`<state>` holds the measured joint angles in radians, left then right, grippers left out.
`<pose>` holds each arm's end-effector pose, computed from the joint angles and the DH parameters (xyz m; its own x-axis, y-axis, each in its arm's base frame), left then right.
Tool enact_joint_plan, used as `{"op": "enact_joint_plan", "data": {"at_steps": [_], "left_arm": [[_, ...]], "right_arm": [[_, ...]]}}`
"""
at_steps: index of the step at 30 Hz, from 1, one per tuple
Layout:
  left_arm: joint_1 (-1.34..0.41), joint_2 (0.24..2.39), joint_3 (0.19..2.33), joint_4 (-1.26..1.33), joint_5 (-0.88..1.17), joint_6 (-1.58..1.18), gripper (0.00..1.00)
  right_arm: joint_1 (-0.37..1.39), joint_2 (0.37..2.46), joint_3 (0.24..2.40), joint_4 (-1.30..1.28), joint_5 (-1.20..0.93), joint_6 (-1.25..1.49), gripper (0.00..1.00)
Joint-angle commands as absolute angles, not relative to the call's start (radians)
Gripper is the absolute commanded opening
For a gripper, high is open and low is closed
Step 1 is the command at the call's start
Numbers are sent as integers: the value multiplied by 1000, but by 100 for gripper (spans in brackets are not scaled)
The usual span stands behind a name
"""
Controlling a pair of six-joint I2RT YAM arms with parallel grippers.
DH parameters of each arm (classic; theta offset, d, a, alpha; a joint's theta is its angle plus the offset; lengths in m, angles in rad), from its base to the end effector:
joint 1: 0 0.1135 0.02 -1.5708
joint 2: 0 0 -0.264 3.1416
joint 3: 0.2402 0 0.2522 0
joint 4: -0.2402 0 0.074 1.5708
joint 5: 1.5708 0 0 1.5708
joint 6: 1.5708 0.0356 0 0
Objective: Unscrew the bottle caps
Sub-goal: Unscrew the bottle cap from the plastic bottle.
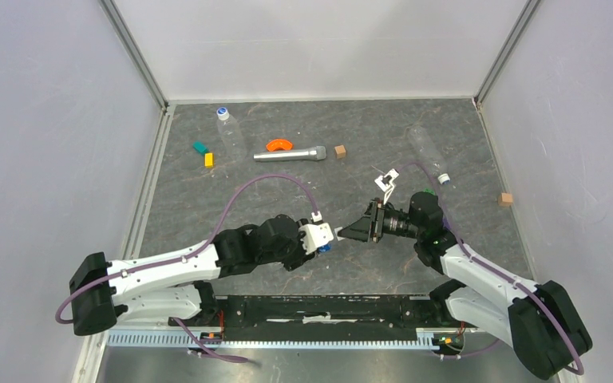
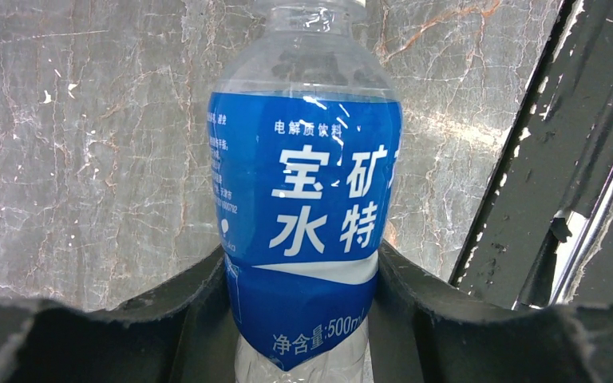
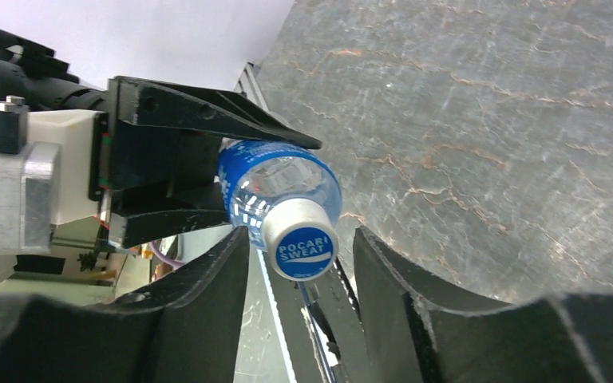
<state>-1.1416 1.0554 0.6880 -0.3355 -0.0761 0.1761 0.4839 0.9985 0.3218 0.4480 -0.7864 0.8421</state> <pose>0.0955 -0.2022 0.2404 -0.1102 0.6606 -0.7426 0.9160 0.3575 0.1821 0.1672 0.1163 0.2063 -0.8341 0.1570 -0.5288 -0.4755 0.2815 0.8335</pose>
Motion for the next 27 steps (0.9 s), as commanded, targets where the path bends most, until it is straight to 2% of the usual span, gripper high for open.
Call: {"op": "enact_joint_plan", "data": {"at_steps": [1, 3, 5, 7, 8, 10, 13, 17, 19, 21, 23, 27], "left_arm": [[-1154, 1038, 711, -301, -100, 227, 18], [-1159, 1027, 706, -301, -111, 228, 18], [-1158, 1015, 701, -301, -112, 228, 18], [-1160, 1009, 698, -300, -116, 228, 18], [-1160, 1006, 698, -299, -116, 230, 18], [-1160, 1006, 695, -299, -113, 237, 19], [-1160, 1010, 692, -299, -102, 241, 20], [-1161, 1020, 688, -298, -98, 229, 23], [-1161, 1020, 688, -292, -95, 211, 31], [-1161, 1023, 695, -290, -100, 178, 49], [-1161, 1027, 700, -285, -113, 128, 62], [-1160, 1015, 675, -221, -92, 56, 73]], "right_arm": [[492, 1009, 309, 571, -837, 876, 53], [492, 1015, 298, 594, -853, 882, 46], [494, 1018, 280, 639, -867, 904, 45], [496, 1026, 266, 691, -881, 925, 37], [500, 1029, 264, 706, -891, 928, 37], [505, 1036, 267, 713, -899, 927, 44], [507, 1038, 265, 722, -894, 924, 39], [510, 1047, 259, 780, -919, 941, 20], [512, 1044, 250, 823, -928, 949, 12], [512, 1034, 240, 840, -923, 938, 10], [512, 1019, 239, 819, -913, 912, 8], [518, 985, 231, 789, -851, 876, 9]]}}
